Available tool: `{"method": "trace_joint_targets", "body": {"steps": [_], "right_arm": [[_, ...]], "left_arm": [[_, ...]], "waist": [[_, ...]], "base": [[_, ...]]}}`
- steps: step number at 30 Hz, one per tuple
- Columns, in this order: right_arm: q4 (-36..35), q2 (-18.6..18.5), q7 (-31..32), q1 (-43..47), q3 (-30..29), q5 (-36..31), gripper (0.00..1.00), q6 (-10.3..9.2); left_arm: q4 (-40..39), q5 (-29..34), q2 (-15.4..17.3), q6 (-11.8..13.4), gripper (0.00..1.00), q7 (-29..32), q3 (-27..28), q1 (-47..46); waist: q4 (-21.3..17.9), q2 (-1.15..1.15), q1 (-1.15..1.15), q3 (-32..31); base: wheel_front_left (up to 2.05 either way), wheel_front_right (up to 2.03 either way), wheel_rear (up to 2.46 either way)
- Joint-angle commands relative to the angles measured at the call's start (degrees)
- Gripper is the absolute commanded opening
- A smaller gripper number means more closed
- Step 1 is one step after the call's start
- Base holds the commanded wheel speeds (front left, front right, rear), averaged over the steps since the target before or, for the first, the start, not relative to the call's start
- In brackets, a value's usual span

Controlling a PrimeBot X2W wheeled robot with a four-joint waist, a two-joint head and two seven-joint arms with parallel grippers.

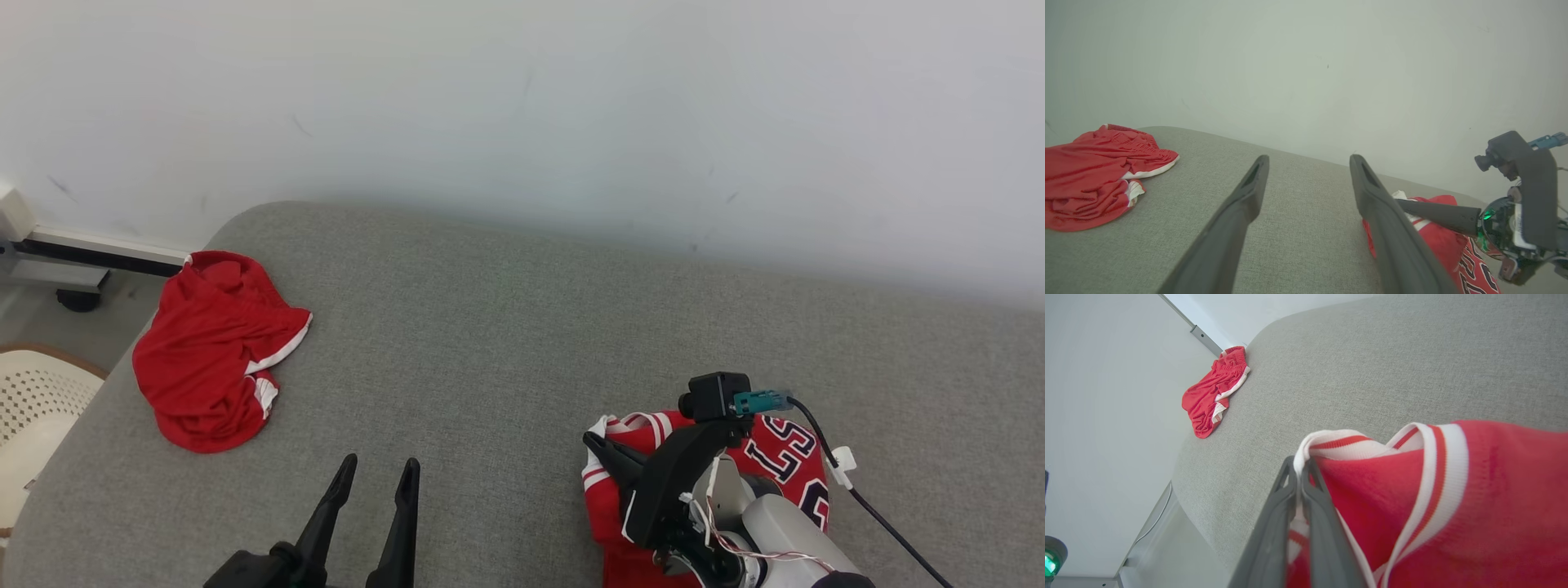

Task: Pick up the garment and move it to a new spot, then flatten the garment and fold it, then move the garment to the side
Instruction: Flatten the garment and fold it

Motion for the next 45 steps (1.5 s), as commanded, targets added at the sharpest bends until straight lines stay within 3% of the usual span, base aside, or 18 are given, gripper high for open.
{"method": "trace_joint_targets", "body": {"steps": [1,10,11,12,13,18,23,28,35,40,45], "right_arm": [[-0.5,0.0,-0.4,0.3,-0.1,0.2,0.00,-0.09],[5.4,0.0,3.0,1.3,-1.3,-3.6,0.00,-0.09],[6.3,-0.1,2.6,0.9,-1.4,-4.6,0.28,-0.09],[7.4,0.0,2.7,0.5,-1.4,-5.5,0.46,-0.09],[8.1,0.0,3.2,0.5,-1.1,-5.6,1.00,-0.09],[7.1,-0.1,5.6,0.5,-0.3,-5.2,1.00,-0.09],[-0.4,-0.1,7.5,3.1,-3.0,-3.7,1.00,-0.09],[-9.8,-1.9,6.8,7.2,-12.6,-11.6,1.00,-0.09],[-21.3,-0.9,8.5,14.0,-26.2,-25.9,1.00,-0.09],[-26.3,-0.1,6.9,17.3,-28.6,-29.9,1.00,-0.09],[-26.8,0.0,5.3,21.6,-24.1,-30.8,1.00,-0.09]], "left_arm": [[0.0,-0.2,0.1,0.0,1.00,-0.2,0.1,-0.8],[-0.1,-0.4,0.4,0.3,1.00,-0.1,0.0,-1.0],[0.0,-0.4,0.4,0.3,1.00,0.0,-0.2,-1.0],[0.0,-0.5,0.4,0.2,1.00,0.1,-0.3,-1.1],[0.0,-0.5,0.3,0.2,1.00,0.1,-0.3,-1.1],[-0.1,-0.8,0.6,0.6,1.00,0.1,0.0,-0.7],[-0.5,-1.1,1.1,1.0,1.00,-0.1,0.5,0.3],[-1.1,-1.1,1.4,1.5,1.00,-0.3,0.7,0.7],[-1.0,-1.1,1.1,1.3,1.00,-0.4,0.2,0.6],[-0.6,-1.2,0.9,1.2,1.00,-0.5,-0.1,0.4],[-0.1,-1.3,1.0,1.0,1.00,-0.5,-0.4,0.1]], "waist": [[0.1,0.00,0.00,0.0],[0.2,0.00,0.00,0.2],[0.4,0.00,0.00,0.2],[0.5,0.00,0.00,0.2],[0.6,0.00,0.00,0.1],[0.5,0.00,0.00,-0.4],[-0.5,0.00,0.00,-1.2],[-2.1,0.00,0.00,-1.9],[-3.4,0.00,0.00,-2.4],[-3.4,0.00,0.00,-2.7],[-2.7,0.00,0.00,-3.1]], "base": [[0.00,0.00,0.00],[0.00,0.00,0.00],[0.00,0.00,0.00],[0.00,0.00,0.00],[0.00,0.00,0.00],[0.00,0.00,0.00],[0.00,0.00,0.00],[0.00,0.00,0.00],[0.00,0.00,0.00],[0.00,0.00,0.00],[0.00,0.00,0.00]]}}
